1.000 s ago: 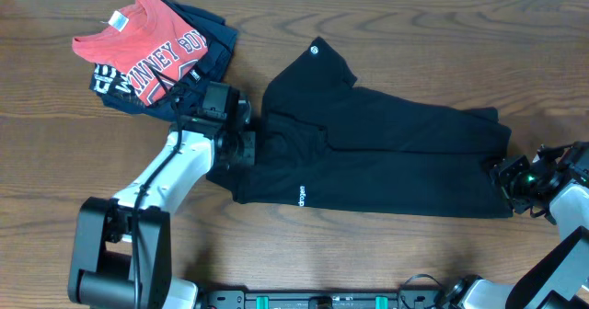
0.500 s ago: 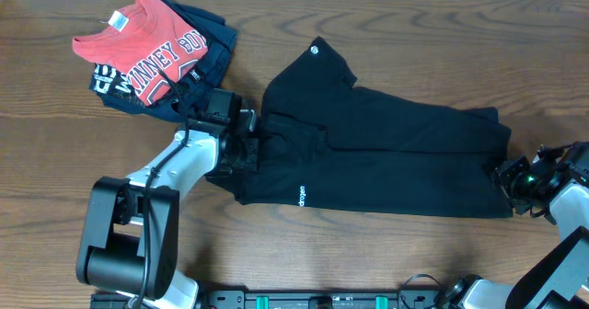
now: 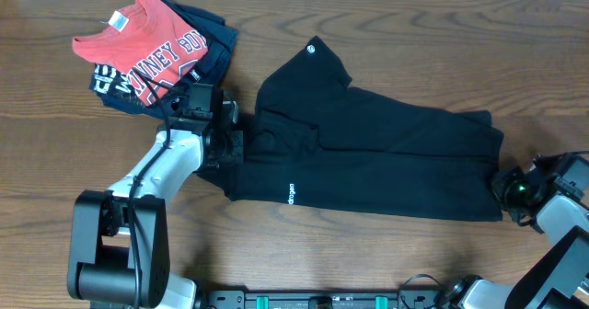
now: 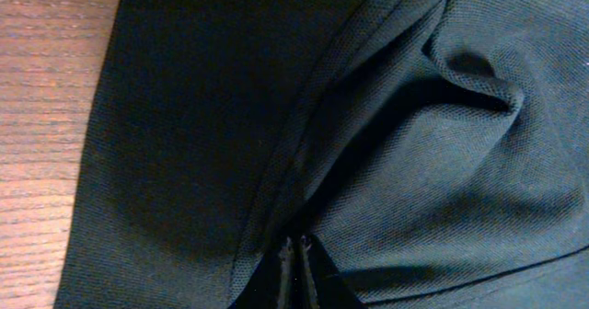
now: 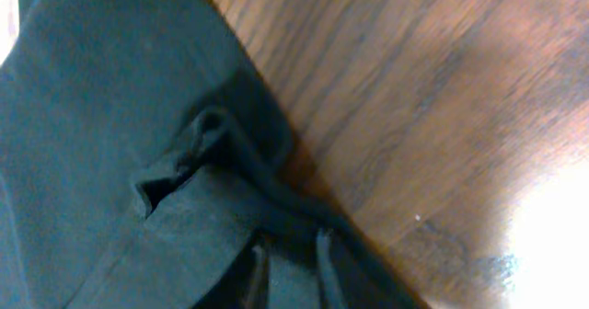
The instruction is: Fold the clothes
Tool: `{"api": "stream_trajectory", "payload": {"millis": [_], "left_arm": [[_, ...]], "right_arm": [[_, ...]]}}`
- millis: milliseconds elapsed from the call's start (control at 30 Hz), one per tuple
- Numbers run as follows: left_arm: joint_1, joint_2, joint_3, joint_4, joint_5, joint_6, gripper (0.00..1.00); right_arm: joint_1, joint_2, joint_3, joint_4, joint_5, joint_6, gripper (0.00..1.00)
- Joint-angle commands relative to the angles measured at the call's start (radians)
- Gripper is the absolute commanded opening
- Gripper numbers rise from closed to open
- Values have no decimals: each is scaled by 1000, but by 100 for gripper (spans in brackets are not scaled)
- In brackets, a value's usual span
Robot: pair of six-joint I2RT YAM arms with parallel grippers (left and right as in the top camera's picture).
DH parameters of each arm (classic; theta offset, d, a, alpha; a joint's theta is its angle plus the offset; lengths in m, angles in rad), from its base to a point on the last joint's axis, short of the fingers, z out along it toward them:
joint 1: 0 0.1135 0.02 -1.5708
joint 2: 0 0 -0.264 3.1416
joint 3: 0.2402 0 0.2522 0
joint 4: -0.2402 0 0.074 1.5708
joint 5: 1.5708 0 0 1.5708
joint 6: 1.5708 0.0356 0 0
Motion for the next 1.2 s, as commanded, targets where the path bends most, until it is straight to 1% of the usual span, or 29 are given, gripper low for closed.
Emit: {"api": "stream_trajectory", "payload": {"millis": [0,100,267,400,500,533,567,600,700,733,867,933,967,1000,1067,1133,1167], "left_arm": [[5,-13,22,-13,-17,10,6],[5,-13,22,-13,-17,10,6],[5,-13,22,-16,-17,10,6],[5,-13,22,-16,-17,10,6],[5,-13,22,-17,-17,10,10],[5,-14,22,-21,-17,10,15],[5,-14,22,-25,-17,10,17],[5,-16,22,-33,-17,10,26],[5,-31,27,-50,-17,10,46],[5,-43,33,-64,-17,10,56],[5,-117,70,-119,-18,10,58],[5,-169,90,-132,-16,10,58],[5,-194,98,-133,-9,10,57],[5,-217,108,-132,8,10,52],[5,-254,132,-136,54,10,47],[5,-267,166,-146,96,11,47],[4,-266,184,-149,113,11,47]], "right_arm": [[-3,3,-41,-3,109,30,11],[-7,3,-41,-14,188,65,7],[-56,3,-37,-22,193,131,1],[-93,2,-26,-24,172,134,1],[-97,1,-22,-28,171,134,1],[-97,1,-20,-30,166,134,1],[-97,0,-20,-30,163,135,1],[-97,-1,-19,-30,159,135,1],[-97,-5,-13,-29,127,127,2],[-97,-10,-6,-29,96,110,3],[-97,-45,34,-43,-31,77,6],[-97,-74,71,-92,-78,78,7],[-96,-87,92,-116,-103,77,7],[-93,-100,115,-138,-132,74,8],[-84,-122,159,-163,-209,26,8],[-62,-142,206,-195,-277,-32,8],[-47,-148,229,-216,-281,-35,8]]}}
